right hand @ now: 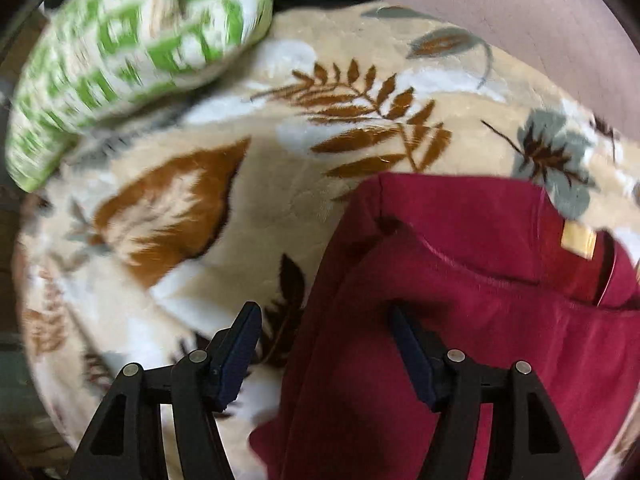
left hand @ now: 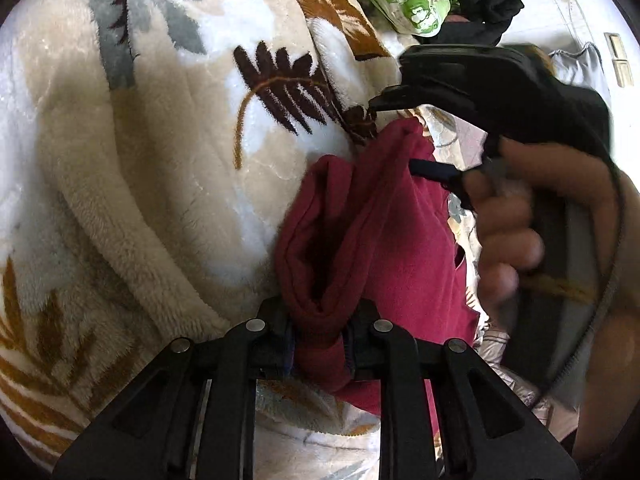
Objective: Fold small clothes
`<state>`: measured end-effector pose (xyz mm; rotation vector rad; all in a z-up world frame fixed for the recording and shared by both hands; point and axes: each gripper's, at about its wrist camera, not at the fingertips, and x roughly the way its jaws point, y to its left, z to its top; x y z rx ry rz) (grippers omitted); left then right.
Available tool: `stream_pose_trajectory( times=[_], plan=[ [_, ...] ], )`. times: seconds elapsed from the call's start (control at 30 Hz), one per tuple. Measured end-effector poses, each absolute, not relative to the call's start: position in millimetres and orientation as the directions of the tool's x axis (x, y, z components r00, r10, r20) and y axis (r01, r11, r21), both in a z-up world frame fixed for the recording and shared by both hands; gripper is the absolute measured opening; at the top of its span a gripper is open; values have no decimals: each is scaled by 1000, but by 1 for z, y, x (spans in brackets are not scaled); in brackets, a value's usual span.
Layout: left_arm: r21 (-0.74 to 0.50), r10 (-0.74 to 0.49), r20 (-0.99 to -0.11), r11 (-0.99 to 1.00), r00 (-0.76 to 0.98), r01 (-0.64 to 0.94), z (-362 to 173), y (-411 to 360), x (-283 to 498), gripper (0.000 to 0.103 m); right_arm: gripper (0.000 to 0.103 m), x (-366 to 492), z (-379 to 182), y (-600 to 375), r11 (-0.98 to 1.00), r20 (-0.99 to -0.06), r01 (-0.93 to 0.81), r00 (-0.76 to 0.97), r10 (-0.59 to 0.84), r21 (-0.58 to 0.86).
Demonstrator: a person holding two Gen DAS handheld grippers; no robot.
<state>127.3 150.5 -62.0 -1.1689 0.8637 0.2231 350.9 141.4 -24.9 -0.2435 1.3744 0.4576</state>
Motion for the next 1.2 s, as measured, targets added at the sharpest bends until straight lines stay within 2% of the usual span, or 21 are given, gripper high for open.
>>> stream_pose_trajectory(
  times=[0.03,0.07,0.1,0.13,0.2,0.27,0.47,0.73,1.0,1.2],
  plan=[
    [-711,-270,-693,411,669,-571,-62,151,127,18,64,351,-27,146,886,-980,-460,140,142,63],
    [-711,-269,-693,413,669,-570,-61,151,126,18,55,349,-28,151,880,-982,-476,169,86,-5],
    [-710,-268,-693,415,670,-569,-61,150,127,18,38,349,-28,151,878,-980,-477,191,57,-42],
    [-708,-266,-694,420,669,-568,-60,151,126,18,36,350,-26,149,879,-979,-475,196,58,-43],
    [-706,-262,-695,428,670,-565,-57,149,126,17,21,353,-20,136,879,-978,-476,183,101,2],
    [-711,-260,-687,436,679,-552,-50,144,124,17,15,355,-13,121,874,-972,-482,167,164,65],
    [-708,-222,-646,530,730,-466,-18,120,121,16,11,362,18,63,869,-941,-465,185,282,169],
    [-651,-241,-581,710,777,-267,17,42,126,16,11,369,57,-30,879,-913,-429,235,334,211],
    [-517,-292,-529,856,797,-30,34,-47,142,16,11,375,62,-134,895,-910,-397,262,321,202],
    [-408,-360,-537,902,763,138,29,-107,146,16,11,383,47,-184,893,-911,-403,261,320,198]
  ],
)
